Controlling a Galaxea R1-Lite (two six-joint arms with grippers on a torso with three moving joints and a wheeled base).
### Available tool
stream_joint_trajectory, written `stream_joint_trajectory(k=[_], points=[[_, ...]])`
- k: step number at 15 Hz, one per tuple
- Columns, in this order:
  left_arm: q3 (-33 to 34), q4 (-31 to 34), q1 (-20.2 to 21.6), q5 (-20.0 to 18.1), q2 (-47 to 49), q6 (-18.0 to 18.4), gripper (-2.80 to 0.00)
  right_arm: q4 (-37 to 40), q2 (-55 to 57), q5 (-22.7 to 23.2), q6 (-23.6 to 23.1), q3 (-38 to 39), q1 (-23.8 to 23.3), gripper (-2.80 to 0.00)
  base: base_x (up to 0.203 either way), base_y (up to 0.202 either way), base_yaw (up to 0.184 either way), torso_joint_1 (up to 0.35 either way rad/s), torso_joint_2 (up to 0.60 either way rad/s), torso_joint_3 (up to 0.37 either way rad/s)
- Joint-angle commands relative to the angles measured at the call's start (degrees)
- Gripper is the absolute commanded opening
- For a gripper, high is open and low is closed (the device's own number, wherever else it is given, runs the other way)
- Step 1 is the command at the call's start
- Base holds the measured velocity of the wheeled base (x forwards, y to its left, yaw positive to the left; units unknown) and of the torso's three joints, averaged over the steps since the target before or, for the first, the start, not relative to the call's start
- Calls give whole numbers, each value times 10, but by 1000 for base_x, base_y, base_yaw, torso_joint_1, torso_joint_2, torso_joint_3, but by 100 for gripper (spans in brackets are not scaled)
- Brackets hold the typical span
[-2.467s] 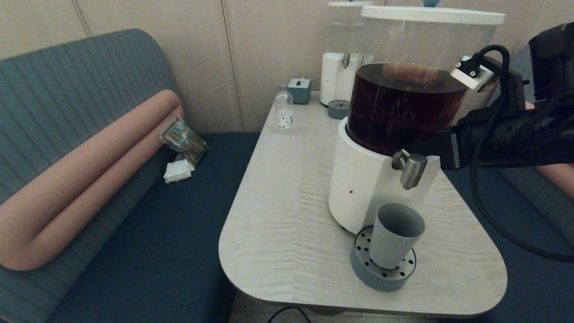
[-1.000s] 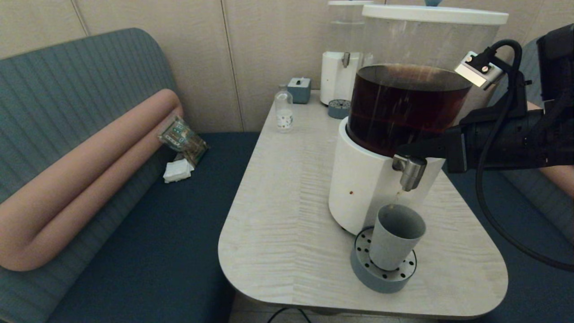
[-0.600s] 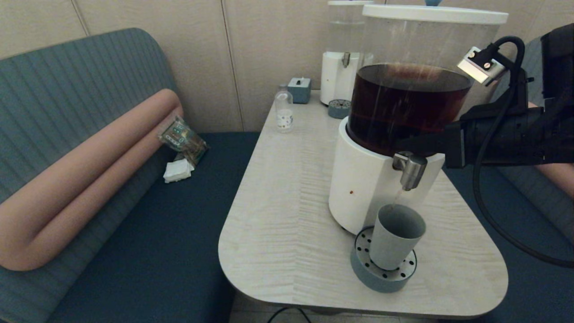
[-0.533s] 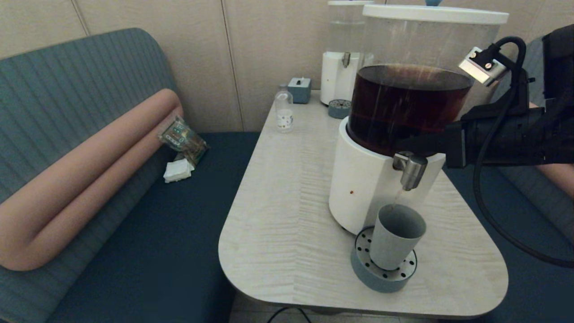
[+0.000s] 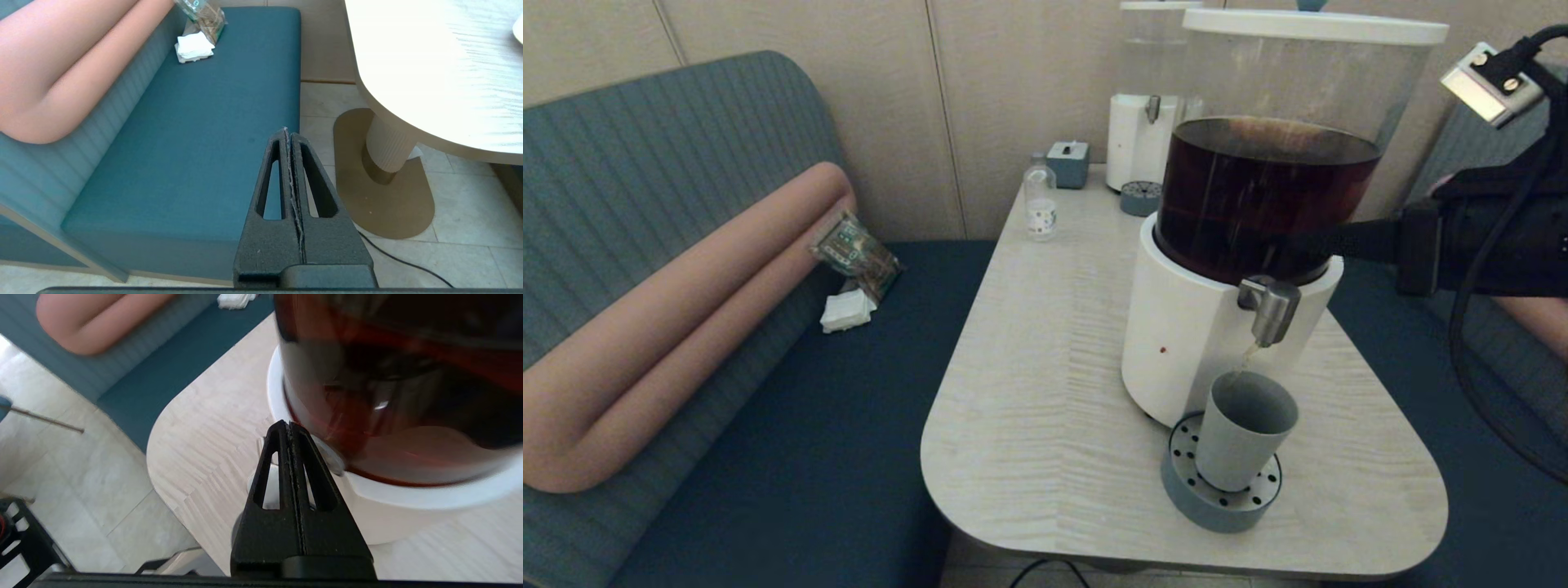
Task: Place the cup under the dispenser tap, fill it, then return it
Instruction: Turn on the faucet, then turn off the faucet
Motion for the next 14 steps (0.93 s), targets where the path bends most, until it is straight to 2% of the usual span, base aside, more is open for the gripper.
stream_joint_trajectory(k=[1,5,11,14], points=[[-1,0,0,0,1,0,-280,0,-25,1,0,5,-12,-280,0,0,0,0,0,0],[0,0,0,0,1,-1,-280,7,-76,-11,2,40,-35,-280,0,0,0,0,0,0],[0,0,0,0,1,0,-280,7,-236,-134,-1,143,-36,-280,0,0,0,0,0,0],[0,1,0,0,1,0,-280,7,-288,-172,0,200,-36,-280,0,0,0,0,0,0]])
